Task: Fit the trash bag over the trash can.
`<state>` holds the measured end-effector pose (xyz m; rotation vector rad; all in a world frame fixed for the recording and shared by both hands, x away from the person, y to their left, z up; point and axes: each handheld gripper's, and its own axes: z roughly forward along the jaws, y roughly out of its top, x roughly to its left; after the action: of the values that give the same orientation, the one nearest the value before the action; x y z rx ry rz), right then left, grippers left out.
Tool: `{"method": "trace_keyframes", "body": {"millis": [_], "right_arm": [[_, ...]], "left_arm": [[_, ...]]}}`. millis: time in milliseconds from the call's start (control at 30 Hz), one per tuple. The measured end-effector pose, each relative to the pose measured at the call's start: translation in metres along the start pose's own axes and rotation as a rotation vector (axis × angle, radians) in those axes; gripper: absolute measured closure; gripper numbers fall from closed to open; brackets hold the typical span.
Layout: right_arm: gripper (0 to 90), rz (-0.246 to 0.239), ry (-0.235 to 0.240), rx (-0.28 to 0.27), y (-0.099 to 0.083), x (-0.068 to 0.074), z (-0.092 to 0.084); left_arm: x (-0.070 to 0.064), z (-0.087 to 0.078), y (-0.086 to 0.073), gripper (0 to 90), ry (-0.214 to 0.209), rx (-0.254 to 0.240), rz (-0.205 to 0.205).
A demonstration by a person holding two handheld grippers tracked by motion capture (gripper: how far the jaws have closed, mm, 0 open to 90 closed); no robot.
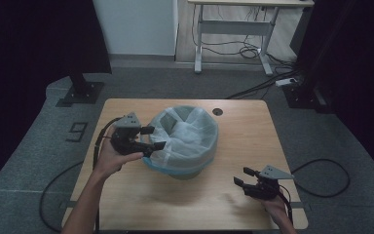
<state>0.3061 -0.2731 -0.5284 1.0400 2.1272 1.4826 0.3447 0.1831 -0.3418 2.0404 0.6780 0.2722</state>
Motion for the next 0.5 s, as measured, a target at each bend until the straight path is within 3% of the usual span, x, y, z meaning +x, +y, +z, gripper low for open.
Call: {"method": "trace_keyframes", "body": {"millis": [200,500], "right_arm": [[34.7,0.001,-0.004,-0.001,0.000,-0.001,-0.001],[34.6,0.003,-0.010,0.002,-0.002,-0.002,-0.001]], "left_arm": [[-0.003,-0.016,-0.035,27.3,0.021,-0.025,-0.028],[-0.003,-0.024,-0.083,27.1,0.084,0.003,-0.063]]}}
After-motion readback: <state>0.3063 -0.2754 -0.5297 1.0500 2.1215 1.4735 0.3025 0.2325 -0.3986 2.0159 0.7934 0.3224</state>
